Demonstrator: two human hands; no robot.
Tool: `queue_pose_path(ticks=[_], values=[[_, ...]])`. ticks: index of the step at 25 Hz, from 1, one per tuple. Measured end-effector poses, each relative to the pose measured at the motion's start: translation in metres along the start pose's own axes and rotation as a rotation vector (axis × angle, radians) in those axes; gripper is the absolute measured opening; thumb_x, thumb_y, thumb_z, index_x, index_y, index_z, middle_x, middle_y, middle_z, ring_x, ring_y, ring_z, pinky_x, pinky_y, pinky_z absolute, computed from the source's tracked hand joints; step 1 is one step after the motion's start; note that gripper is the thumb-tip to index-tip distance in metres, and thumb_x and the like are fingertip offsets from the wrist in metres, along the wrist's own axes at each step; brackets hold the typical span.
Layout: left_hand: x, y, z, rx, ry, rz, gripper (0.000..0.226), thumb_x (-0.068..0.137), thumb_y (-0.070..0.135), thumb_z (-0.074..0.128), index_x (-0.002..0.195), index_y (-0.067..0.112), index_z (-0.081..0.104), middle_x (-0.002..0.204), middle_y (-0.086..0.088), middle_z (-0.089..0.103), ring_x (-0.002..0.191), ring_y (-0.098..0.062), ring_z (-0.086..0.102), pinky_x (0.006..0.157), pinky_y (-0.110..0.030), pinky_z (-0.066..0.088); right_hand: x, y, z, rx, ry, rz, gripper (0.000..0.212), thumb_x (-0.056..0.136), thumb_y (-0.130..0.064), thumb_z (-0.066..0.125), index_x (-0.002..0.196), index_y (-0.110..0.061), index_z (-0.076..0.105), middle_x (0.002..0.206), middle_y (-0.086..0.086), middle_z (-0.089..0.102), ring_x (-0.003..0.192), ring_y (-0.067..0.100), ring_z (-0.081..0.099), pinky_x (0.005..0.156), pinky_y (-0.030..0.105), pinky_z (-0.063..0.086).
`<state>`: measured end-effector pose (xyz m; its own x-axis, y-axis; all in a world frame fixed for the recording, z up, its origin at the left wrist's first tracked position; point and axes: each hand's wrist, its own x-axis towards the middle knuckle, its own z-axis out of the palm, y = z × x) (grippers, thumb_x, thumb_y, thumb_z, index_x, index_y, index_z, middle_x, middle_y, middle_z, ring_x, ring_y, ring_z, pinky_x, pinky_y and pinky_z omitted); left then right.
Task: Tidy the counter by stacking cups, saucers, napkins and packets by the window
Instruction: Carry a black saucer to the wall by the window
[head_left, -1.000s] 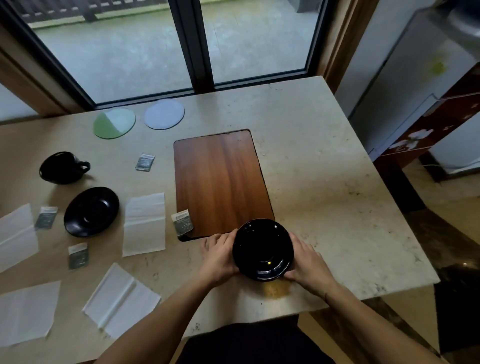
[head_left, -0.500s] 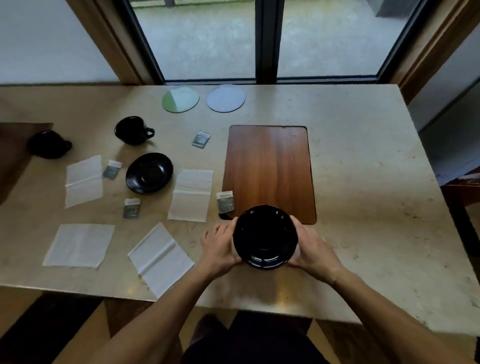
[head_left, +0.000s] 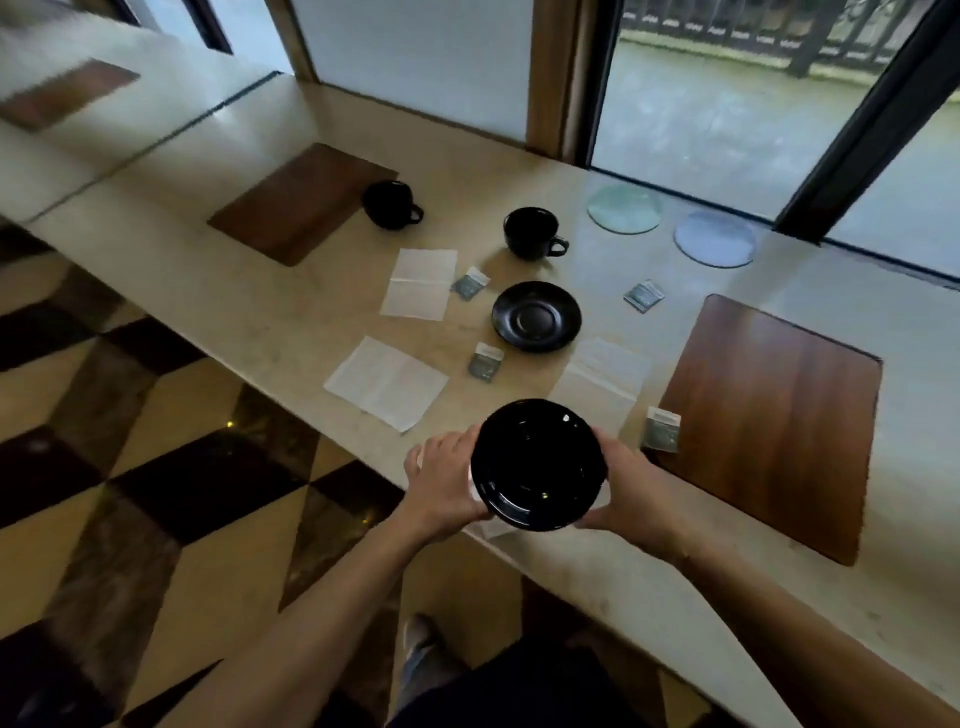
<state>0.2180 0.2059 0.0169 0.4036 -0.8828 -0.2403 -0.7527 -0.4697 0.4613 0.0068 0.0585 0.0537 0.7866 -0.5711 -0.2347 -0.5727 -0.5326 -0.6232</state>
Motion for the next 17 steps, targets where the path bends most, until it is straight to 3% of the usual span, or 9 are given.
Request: queue_pose_path(ticks=[2, 5, 9, 13, 17], values=[[-0.011, -0.038, -0.022, -0.047, 0.025, -0.003, 0.106, 0.053, 0.066, 0.065, 0.145, 0.035, 0.022, 0.120, 0.007, 0.050, 0.120, -0.023, 0.044, 0.103, -0.055, 0.033, 0.020, -0.036, 0.016, -0.044, -0.015, -0.055, 0.107, 0.054, -0.041, 0.091, 0.140, -0.043, 0.027, 0.131, -0.016, 0.056, 0.117, 0.011, 0.054, 0.093, 0.034, 0.050], [-0.028, -0.085, -0.060, -0.087, 0.077, -0.006, 0.097, 0.055, 0.068, 0.059, 0.140, 0.032, 0.029, 0.109, 0.012, 0.046, 0.110, -0.014, 0.044, 0.103, -0.046, 0.033, 0.049, -0.084, 0.044, -0.058, -0.048, -0.090, 0.110, 0.053, -0.040, 0.090, 0.143, -0.043, 0.026, 0.128, -0.016, 0.057, 0.112, 0.013, 0.055, 0.088, 0.037, 0.052], [-0.044, -0.144, -0.099, -0.089, 0.152, 0.015, 0.089, 0.054, 0.061, 0.056, 0.132, 0.021, 0.040, 0.103, 0.004, 0.056, 0.100, -0.021, 0.053, 0.092, -0.045, 0.042, 0.086, -0.139, 0.086, -0.063, -0.063, -0.140, 0.113, 0.051, -0.042, 0.089, 0.144, -0.038, 0.024, 0.130, -0.011, 0.056, 0.115, 0.019, 0.052, 0.092, 0.043, 0.049], [-0.060, -0.191, -0.124, -0.074, 0.191, -0.043, 0.098, 0.054, 0.059, 0.056, 0.141, 0.025, 0.029, 0.120, 0.003, 0.051, 0.116, -0.022, 0.044, 0.104, -0.044, 0.033, 0.115, -0.184, 0.108, -0.082, -0.090, -0.191, 0.113, 0.052, -0.041, 0.088, 0.144, -0.039, 0.023, 0.131, -0.011, 0.056, 0.112, 0.018, 0.054, 0.094, 0.044, 0.049], [-0.055, -0.220, -0.145, -0.070, 0.169, -0.132, 0.106, 0.055, 0.061, 0.057, 0.147, 0.026, 0.019, 0.131, 0.003, 0.046, 0.126, -0.023, 0.037, 0.110, -0.045, 0.028, 0.153, -0.211, 0.117, -0.112, -0.142, -0.249, 0.110, 0.051, -0.054, 0.083, 0.143, -0.045, 0.023, 0.128, -0.016, 0.058, 0.109, 0.018, 0.057, 0.089, 0.046, 0.052]])
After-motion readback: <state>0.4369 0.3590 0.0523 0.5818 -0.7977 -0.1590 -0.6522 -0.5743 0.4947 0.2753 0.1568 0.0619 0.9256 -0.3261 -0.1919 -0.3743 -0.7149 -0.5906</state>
